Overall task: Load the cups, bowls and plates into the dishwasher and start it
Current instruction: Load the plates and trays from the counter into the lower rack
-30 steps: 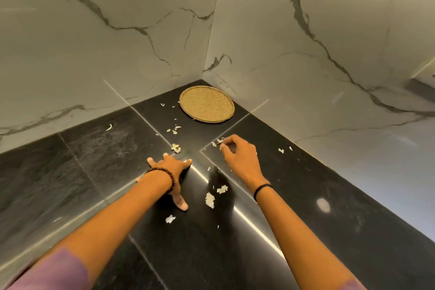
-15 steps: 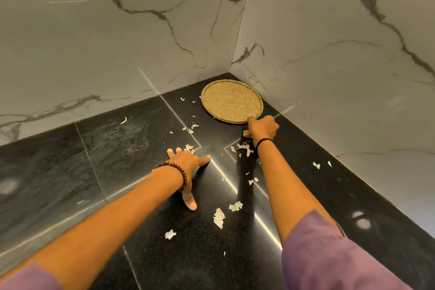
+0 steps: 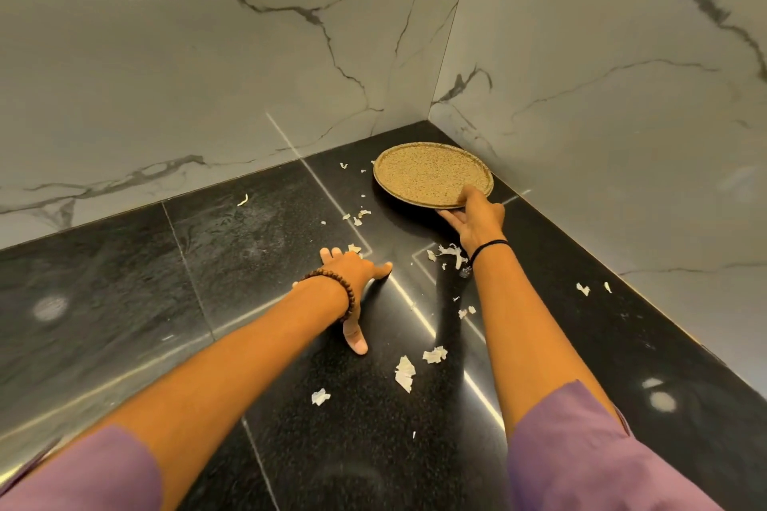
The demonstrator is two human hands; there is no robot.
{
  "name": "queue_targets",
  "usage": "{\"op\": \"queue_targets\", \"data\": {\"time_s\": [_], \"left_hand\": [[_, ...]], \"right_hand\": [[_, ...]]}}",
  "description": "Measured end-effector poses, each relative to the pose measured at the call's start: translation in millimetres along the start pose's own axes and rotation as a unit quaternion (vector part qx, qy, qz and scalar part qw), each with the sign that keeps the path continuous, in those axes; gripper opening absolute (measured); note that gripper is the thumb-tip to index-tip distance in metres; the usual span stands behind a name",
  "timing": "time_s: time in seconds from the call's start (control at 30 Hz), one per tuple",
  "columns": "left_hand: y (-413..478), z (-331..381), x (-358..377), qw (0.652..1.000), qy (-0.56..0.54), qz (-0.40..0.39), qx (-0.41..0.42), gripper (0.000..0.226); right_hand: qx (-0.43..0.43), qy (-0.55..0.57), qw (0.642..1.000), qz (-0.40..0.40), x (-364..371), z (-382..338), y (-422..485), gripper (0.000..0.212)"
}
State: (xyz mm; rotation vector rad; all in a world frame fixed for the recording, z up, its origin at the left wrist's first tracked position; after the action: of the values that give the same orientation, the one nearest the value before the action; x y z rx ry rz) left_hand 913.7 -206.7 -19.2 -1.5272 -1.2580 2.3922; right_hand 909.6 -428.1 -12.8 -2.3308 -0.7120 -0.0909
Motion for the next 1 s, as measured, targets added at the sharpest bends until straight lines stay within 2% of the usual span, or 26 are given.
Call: {"op": "queue_targets", "data": {"time_s": [0.1, 0.27, 0.33, 0.43, 0.53, 0.6, 0.63, 0.67, 0.73, 0.77, 0.8, 0.83, 0.87, 1.0], "left_hand": [[0.1, -1.5, -0.4, 1.000, 0.003, 0.013, 0.007, 0.133], [-10.3, 3.6, -0.3, 0.998, -0.028, 0.045, 0.020, 0.126], [-19.4, -0.5, 5.2, 0.992, -0.070, 0.104, 0.034, 0.122], [-42.0, -6.7, 25.9, 0.972, -0.125, 0.195, 0.031, 0.094], [-70.9, 3.9, 50.7, 0.965, -0.064, 0.253, 0.037, 0.054], [-93.4, 10.6, 62.6, 0.939, -0.104, 0.324, 0.057, 0.041], [-108.3, 13.0, 70.2, 0.916, -0.163, 0.361, 0.070, 0.037], [-122.1, 12.8, 75.5, 0.878, -0.262, 0.394, 0.070, 0.030], [-145.5, 20.1, 91.1, 0.762, -0.505, 0.396, 0.083, 0.022], [-154.9, 27.3, 99.7, 0.711, -0.593, 0.369, 0.086, 0.032], [-161.6, 33.6, 106.2, 0.680, -0.641, 0.346, 0.087, 0.043], [-167.3, 38.8, 113.5, 0.668, -0.661, 0.331, 0.088, 0.051], [-174.2, 42.9, 118.8, 0.671, -0.661, 0.327, 0.084, 0.052], [-202.1, 70.3, 143.4, 0.707, -0.623, 0.316, 0.107, 0.018]], "right_hand": [[0.026, 0.033, 0.999, -0.018, -3.3, 11.2, -14.8, 0.030], [0.030, 0.024, 0.999, -0.012, -28.0, 29.9, -61.9, 0.021], [0.029, 0.021, 0.999, -0.007, -41.1, 41.7, -87.2, 0.019], [0.033, 0.042, 0.999, -0.004, -62.3, 59.6, -126.8, 0.017], [0.036, 0.068, 0.997, 0.006, -88.2, 82.3, -169.5, 0.020], [0.035, 0.064, 0.997, 0.028, -108.9, 96.1, -191.7, 0.024], [0.036, 0.065, 0.996, 0.044, -122.0, 105.5, -206.2, 0.021], [0.041, 0.061, 0.996, 0.052, -131.3, 111.9, -219.6, 0.016], [0.043, 0.053, 0.995, 0.069, -150.5, 126.0, -250.3, 0.015], [0.039, 0.051, 0.994, 0.084, -162.6, 134.4, -268.1, 0.017], [0.034, 0.047, 0.994, 0.094, -171.9, 141.6, -286.0, 0.019], [0.028, 0.046, 0.993, 0.106, -184.0, 151.3, -301.6, 0.021], [0.025, 0.050, 0.991, 0.118, -195.0, 161.0, -318.1, 0.021], [0.019, 0.065, 0.985, 0.160, -238.0, 193.7, -374.1, 0.020]]}}
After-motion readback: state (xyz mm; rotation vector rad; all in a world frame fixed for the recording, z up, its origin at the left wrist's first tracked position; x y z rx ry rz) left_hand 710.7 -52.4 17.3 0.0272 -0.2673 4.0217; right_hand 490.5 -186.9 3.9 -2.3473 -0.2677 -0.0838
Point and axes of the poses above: each hand's wrist, its own y-axis towards the middle knuckle, its own x-axis out of the palm, z = x × y, the point moved 8 cm from there along y, towards the middle knuckle, and after that the axes turned 12 degrees about x, right-handed, at the moved point
